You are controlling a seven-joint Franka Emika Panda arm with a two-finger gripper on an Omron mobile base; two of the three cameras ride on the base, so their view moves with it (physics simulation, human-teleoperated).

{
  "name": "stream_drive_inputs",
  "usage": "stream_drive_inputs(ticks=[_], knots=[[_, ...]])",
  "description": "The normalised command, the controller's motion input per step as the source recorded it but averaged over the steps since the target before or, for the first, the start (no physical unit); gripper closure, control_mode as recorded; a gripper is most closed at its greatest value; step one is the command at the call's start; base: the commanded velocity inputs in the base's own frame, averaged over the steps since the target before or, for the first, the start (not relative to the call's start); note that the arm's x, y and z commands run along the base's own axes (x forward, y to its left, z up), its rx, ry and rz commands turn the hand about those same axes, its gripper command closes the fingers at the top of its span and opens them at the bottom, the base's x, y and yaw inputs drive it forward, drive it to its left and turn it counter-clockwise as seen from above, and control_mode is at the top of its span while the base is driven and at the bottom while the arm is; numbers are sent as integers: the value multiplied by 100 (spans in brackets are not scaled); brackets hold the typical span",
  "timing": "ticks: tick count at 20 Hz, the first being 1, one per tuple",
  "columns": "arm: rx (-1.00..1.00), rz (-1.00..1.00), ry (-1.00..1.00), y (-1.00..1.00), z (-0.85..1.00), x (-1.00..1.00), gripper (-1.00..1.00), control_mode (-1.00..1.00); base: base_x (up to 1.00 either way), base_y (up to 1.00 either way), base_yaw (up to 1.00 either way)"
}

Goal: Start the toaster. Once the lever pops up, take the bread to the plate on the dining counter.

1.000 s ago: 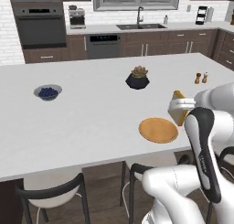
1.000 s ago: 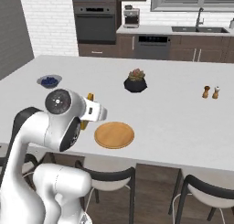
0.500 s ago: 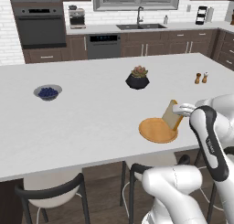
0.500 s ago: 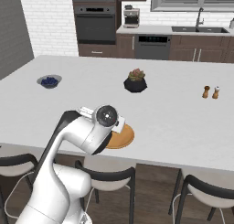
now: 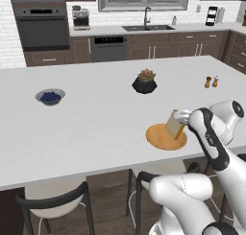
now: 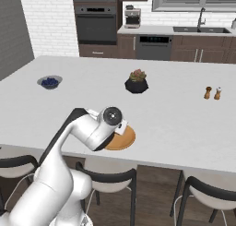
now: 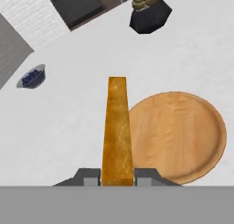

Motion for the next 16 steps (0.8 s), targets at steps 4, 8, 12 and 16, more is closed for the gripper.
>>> stream_drive_inputs(ticks=[4,8,12,16], knots=[[2,0,2,1,-30,22,100,-100,0,0,0],[0,0,1,0,-28,30,100,-100,0,0,0],[0,0,0,0,-29,31,100,-100,0,0,0],[0,0,0,0,-22,26,100,-100,0,0,0]])
